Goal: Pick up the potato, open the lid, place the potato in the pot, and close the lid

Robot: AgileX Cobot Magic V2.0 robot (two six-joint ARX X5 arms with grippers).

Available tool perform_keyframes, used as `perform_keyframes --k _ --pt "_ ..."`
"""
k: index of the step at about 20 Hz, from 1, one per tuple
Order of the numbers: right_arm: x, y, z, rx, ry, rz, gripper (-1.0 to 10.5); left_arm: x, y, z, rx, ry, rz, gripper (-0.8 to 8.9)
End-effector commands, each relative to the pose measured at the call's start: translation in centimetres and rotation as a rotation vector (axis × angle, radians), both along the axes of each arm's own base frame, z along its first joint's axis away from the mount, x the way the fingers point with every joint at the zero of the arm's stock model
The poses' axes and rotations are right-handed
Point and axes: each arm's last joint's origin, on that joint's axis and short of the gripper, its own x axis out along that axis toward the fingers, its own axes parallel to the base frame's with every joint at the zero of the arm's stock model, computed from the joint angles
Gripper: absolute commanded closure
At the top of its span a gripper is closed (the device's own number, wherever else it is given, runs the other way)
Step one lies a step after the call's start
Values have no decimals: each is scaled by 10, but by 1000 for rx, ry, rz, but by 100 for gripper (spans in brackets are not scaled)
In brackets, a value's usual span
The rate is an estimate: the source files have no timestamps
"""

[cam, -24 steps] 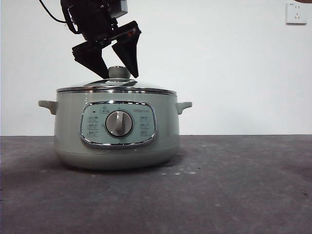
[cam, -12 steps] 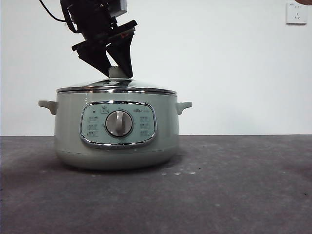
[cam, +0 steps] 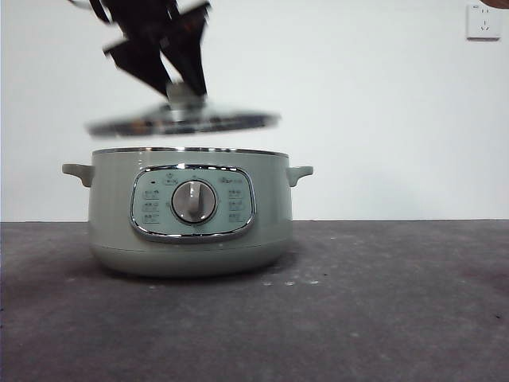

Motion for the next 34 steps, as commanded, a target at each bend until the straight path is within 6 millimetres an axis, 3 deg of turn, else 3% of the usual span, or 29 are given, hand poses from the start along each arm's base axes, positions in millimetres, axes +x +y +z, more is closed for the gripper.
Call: perform_keyframes --k 1,7,12,16,19,24,29,34 --pt "1 0 1 9 -8 -5 958 -16 14 32 -54 -103 15 821" --pt "24 14 6 88 -81 39 958 -73 57 92 -130 -274 61 821" --pt "82 47 -4 180 -110 128 958 -130 93 121 -162 -326 104 821" --pt "138 76 -11 184 -67 157 958 -164 107 127 -157 -317 116 821" --pt "178 108 -4 183 -44 218 958 -183 110 129 -156 -318 115 821" --pt "233 165 -8 151 -7 289 959 -206 113 114 -165 -286 97 821" --pt "271 220 -47 69 44 346 959 -228 117 110 -177 -323 97 821" --pt "282 251 -96 -57 94 383 959 -233 118 111 -177 -329 99 821"
